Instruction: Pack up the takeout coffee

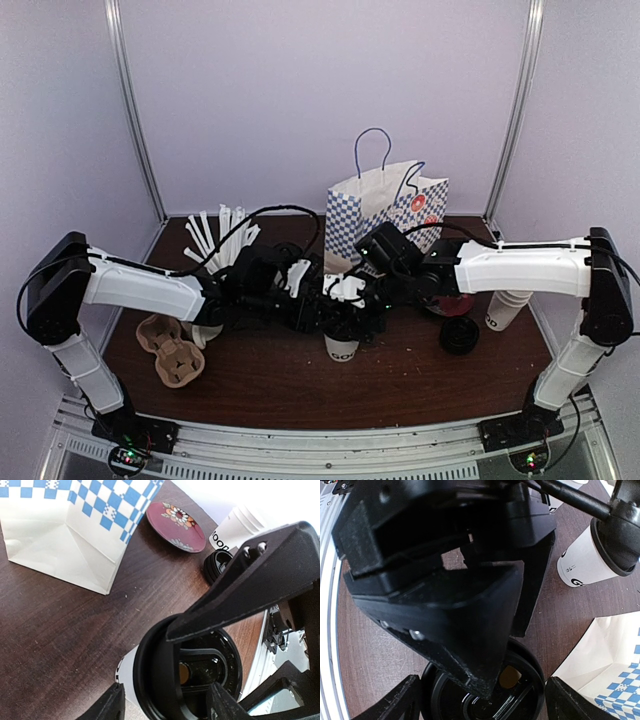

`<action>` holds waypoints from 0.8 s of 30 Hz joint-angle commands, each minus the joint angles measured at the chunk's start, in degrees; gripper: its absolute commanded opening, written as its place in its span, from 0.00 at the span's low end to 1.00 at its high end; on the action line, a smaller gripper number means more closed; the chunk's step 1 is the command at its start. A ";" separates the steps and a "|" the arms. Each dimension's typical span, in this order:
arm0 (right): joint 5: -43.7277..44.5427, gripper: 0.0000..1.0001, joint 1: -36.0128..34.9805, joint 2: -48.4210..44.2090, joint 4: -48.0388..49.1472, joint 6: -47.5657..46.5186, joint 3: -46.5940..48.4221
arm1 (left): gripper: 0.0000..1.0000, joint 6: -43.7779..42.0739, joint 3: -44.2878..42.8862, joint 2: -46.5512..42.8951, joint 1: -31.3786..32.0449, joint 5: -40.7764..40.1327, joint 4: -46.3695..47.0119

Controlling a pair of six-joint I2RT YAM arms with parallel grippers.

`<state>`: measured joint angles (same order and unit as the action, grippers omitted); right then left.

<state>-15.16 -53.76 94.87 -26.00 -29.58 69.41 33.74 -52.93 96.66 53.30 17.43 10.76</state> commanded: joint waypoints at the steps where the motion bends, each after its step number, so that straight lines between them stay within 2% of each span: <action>1: 13.56 0.86 1.62 3.70 -3.43 -0.05 -2.68 | 0.57 -2.45 1.93 3.50 0.67 -1.22 -7.30; 13: 3.93 0.89 2.08 -1.43 -9.97 2.38 4.48 | 0.58 -3.85 -1.99 0.92 0.75 0.95 -7.76; 19: 0.39 0.90 2.66 -3.00 -12.24 2.86 6.47 | 0.66 -3.83 -4.64 -0.61 0.72 0.86 -6.23; 24: -2.46 0.90 3.66 -5.33 -14.96 3.46 7.56 | 0.69 -5.26 -5.82 -3.04 0.71 -1.01 -8.48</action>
<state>-15.11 -51.13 93.06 -37.67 -27.00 74.54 30.70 -56.64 96.51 53.69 17.65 4.40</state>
